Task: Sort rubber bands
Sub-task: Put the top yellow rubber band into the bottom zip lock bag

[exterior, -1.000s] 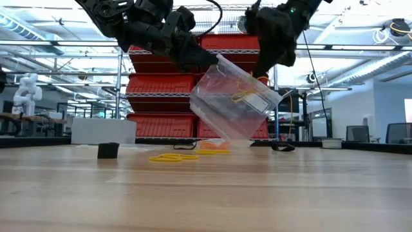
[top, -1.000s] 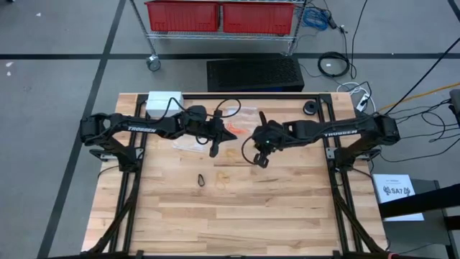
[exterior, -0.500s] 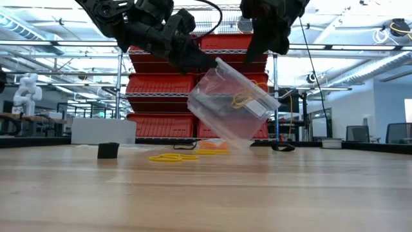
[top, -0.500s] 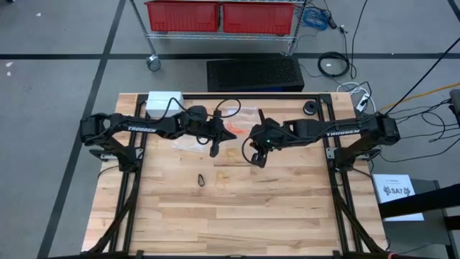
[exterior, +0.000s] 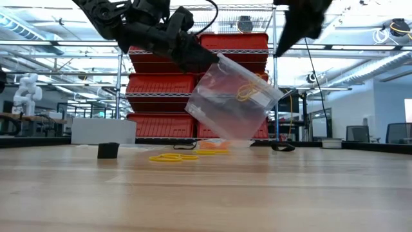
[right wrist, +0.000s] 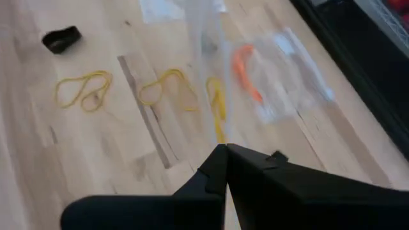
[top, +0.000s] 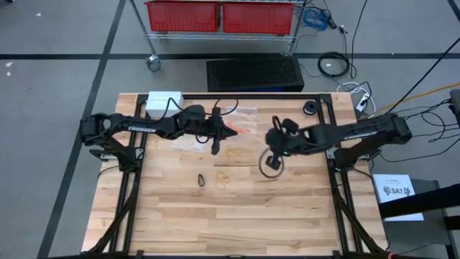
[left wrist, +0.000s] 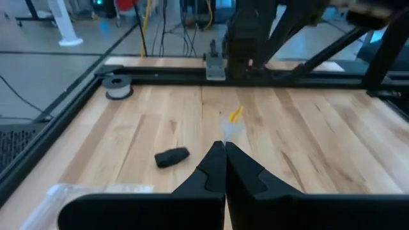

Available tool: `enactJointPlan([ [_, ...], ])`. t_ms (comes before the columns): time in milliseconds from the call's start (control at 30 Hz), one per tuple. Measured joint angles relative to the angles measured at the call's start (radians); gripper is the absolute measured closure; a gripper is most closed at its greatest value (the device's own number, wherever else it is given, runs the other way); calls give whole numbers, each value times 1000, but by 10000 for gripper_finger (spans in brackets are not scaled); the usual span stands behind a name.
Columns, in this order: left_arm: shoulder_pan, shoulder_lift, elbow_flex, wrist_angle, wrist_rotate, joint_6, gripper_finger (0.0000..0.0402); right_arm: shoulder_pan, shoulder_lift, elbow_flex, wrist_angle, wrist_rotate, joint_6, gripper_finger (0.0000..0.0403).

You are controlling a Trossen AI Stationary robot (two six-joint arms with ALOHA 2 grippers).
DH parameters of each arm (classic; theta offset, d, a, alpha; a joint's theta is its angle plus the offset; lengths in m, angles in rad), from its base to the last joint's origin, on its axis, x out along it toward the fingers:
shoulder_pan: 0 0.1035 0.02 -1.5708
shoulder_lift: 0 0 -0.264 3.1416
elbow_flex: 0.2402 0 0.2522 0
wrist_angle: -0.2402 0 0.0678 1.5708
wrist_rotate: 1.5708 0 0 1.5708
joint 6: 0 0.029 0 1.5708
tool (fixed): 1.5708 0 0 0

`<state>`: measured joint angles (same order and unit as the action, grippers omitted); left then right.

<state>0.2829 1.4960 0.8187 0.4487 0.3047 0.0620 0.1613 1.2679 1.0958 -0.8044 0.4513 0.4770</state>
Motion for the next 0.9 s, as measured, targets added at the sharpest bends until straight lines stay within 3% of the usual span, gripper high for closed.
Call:
enactJointPlan([
  [167, 11, 0, -50, 108, 17, -53, 402, 43, -89, -249, 263, 12, 64, 403],
  [367, 11, 0, -63, 123, 32, -73, 402, 75, -150, -456, 528, 119, 131, 396],
  [533, 11, 0, -63, 130, 33, -82, 402, 93, -180, -503, 605, 154, 154, 352],
  [767, 11, -1, -63, 156, 48, -84, 402, 82, -166, -504, 601, 150, 155, 245],
  [900, 11, -1, -63, 156, 50, -84, 401, 66, -151, -504, 602, 151, 123, 218],
])
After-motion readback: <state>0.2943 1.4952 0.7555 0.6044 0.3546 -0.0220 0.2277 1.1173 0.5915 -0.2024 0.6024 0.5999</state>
